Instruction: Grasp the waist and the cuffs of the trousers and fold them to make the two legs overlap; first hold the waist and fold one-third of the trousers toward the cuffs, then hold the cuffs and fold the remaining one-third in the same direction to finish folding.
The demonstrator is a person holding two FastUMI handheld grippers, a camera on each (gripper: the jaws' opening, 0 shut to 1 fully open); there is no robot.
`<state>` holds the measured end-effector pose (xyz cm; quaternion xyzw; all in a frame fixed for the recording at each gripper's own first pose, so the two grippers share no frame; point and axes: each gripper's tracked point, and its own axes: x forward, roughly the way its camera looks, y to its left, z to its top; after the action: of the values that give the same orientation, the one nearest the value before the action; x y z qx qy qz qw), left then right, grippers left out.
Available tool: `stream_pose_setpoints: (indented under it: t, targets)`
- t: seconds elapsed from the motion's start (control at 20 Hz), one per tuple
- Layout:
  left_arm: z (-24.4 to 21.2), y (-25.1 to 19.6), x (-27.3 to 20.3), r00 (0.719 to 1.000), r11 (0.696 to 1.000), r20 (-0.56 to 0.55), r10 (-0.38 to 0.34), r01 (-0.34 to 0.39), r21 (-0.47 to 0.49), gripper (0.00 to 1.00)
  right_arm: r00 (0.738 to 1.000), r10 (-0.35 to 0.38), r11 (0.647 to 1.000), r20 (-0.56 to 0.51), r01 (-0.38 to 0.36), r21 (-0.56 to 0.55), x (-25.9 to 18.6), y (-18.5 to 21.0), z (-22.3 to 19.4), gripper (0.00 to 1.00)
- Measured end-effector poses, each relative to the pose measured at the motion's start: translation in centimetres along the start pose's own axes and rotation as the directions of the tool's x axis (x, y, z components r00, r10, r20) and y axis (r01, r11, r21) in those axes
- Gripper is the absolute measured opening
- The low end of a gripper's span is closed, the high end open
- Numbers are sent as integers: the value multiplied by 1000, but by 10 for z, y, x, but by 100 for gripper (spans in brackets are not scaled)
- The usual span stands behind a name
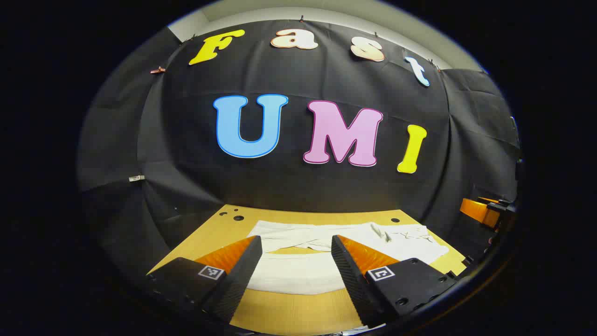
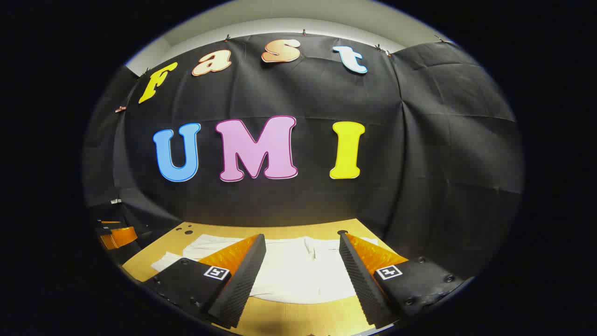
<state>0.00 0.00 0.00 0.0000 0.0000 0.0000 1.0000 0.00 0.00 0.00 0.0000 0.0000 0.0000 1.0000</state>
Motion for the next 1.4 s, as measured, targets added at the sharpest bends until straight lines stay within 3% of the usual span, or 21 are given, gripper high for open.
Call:
stream_pose_setpoints:
  t: [0.3, 1.0, 1.2, 1.4]
  targets:
    - [-14, -21, 15, 999, 1000, -45, -11, 10, -19, 96, 999, 4, 999, -31, -3, 42, -1, -14, -11, 98]
    - [-29, -19, 27, 995, 996, -63, 77, -80, -48, 95, 998, 52, 998, -46, -51, 34, 40, -27, -23, 98]
    - [-27, -18, 32, 994, 995, -50, 98, -100, -26, 96, 993, 110, 993, -39, -111, -30, 61, -26, -27, 98]
    - [-26, -12, 39, 991, 991, -45, 129, -130, -30, 96, 988, 148, 974, -35, -151, -171, 85, -45, -30, 98]
